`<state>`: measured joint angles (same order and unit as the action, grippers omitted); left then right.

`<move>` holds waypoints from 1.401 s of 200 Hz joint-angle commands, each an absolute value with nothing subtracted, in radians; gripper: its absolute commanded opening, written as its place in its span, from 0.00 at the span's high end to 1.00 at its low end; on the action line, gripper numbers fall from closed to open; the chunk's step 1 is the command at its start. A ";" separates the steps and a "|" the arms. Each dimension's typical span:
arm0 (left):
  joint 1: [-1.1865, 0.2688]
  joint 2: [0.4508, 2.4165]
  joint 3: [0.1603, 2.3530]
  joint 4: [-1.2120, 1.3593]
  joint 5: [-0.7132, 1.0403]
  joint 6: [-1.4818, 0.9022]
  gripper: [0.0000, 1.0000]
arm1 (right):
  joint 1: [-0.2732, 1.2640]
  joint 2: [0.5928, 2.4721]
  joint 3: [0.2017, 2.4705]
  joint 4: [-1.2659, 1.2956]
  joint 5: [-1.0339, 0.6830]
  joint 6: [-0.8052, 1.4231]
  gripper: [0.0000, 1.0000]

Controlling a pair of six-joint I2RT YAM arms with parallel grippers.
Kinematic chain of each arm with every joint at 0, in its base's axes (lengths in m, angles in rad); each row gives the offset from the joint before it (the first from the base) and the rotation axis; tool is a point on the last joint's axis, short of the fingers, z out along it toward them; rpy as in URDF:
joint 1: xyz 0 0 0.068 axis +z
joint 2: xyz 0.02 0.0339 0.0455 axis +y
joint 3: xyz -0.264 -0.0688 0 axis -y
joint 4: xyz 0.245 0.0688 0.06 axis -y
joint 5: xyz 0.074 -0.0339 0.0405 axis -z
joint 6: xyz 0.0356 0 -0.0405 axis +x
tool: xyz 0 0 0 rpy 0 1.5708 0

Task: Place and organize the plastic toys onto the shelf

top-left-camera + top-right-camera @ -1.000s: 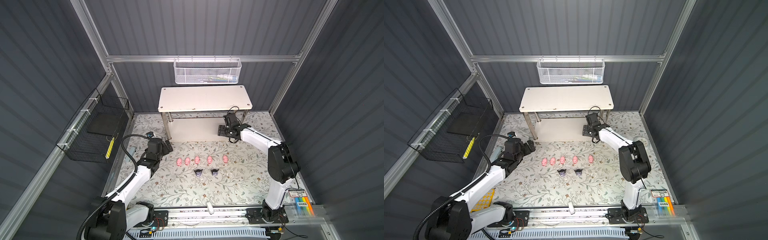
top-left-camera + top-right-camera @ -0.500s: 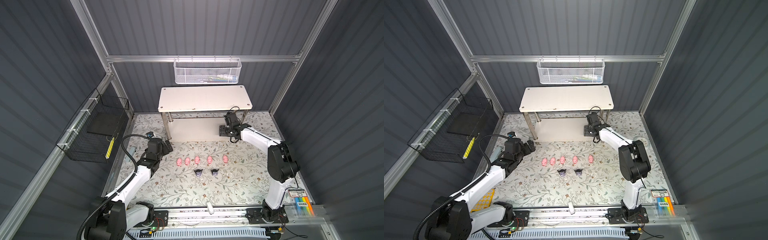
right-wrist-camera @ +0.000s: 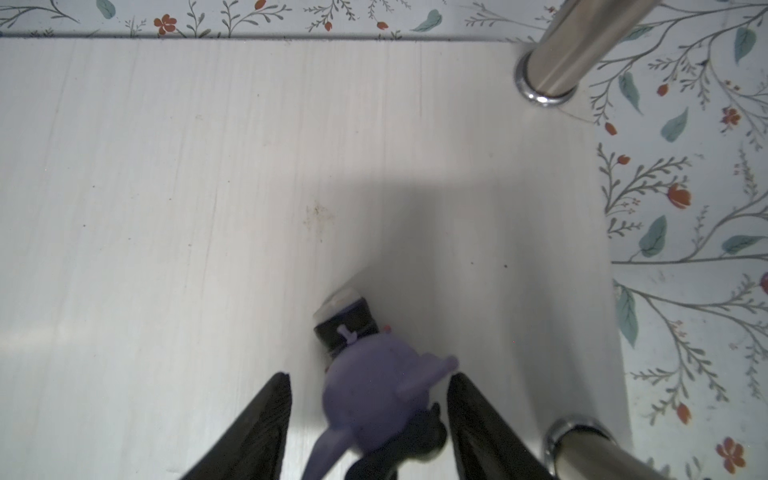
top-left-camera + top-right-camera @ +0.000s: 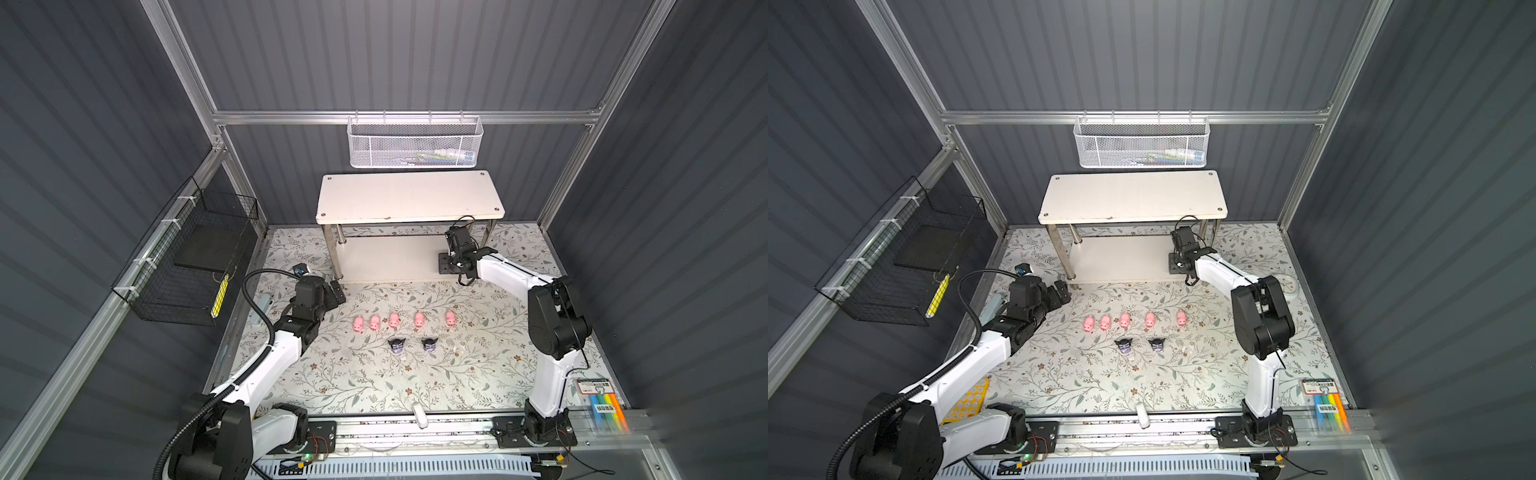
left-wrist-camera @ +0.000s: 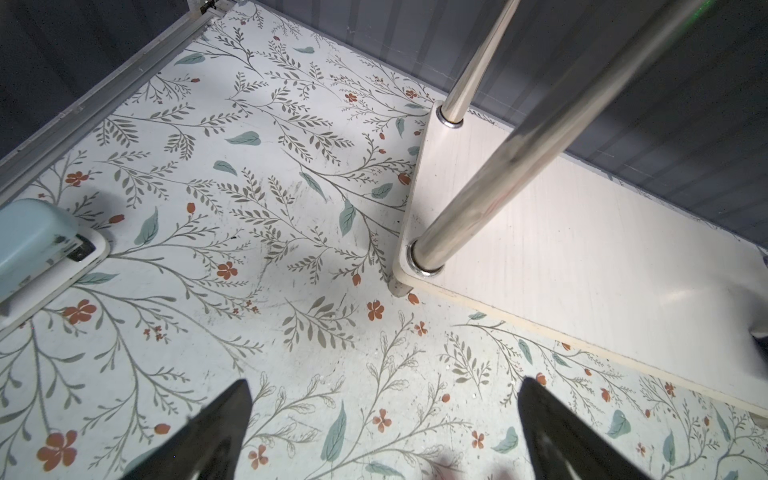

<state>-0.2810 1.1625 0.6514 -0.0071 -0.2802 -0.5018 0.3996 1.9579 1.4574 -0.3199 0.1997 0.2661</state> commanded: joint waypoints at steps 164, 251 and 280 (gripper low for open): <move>-0.284 1.165 0.642 -0.004 -0.287 -0.500 0.00 | 0.394 2.008 1.553 -0.496 0.276 0.465 0.61; -0.284 1.163 0.637 -0.002 -0.287 -0.502 0.00 | 0.395 2.044 1.589 -0.545 0.309 0.593 0.60; -0.284 1.157 0.637 -0.004 -0.290 -0.500 0.00 | 0.400 2.038 1.575 -0.531 0.307 0.599 0.57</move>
